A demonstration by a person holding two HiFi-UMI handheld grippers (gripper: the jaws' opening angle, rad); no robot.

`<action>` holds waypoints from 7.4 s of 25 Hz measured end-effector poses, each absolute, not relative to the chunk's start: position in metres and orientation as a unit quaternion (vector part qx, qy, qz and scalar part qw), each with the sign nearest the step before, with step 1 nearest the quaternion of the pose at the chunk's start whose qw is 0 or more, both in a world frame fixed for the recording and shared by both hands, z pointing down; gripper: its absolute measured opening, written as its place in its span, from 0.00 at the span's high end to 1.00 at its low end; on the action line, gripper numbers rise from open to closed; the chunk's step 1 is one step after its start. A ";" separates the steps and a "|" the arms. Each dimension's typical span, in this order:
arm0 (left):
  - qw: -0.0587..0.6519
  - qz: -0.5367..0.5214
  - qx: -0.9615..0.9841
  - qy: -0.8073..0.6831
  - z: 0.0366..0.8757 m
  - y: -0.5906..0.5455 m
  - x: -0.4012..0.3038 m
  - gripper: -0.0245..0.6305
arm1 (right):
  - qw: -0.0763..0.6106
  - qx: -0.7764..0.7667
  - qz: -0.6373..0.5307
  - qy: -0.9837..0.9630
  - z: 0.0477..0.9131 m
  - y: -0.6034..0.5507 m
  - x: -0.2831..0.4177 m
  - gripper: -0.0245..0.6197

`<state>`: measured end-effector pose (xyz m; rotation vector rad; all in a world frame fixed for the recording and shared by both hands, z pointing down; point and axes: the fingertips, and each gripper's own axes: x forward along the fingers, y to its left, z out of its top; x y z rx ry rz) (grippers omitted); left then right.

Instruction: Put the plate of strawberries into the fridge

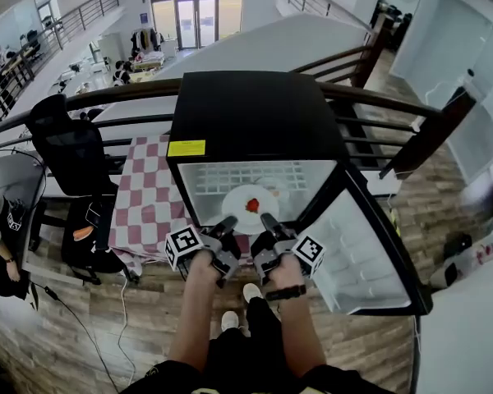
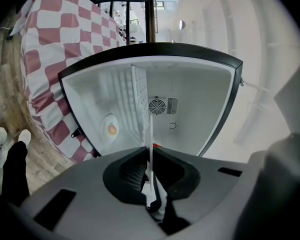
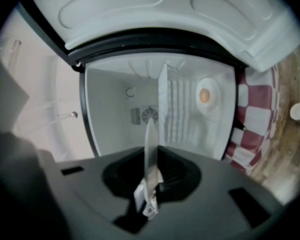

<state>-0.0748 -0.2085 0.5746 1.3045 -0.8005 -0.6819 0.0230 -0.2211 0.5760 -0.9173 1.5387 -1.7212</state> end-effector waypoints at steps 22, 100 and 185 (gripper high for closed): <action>0.663 -0.320 0.559 -0.381 0.599 -0.272 -0.080 0.91 | 0.305 -0.339 -0.674 0.581 0.600 -0.288 0.015 0.89; 0.470 -0.195 0.701 -0.501 0.573 -0.260 -0.101 0.71 | 0.182 -0.445 -0.486 0.730 0.584 -0.276 0.053 0.66; 0.238 0.098 0.779 -0.572 0.577 -0.327 -0.083 0.92 | -0.142 -0.475 -0.112 0.861 0.571 -0.334 -0.011 0.89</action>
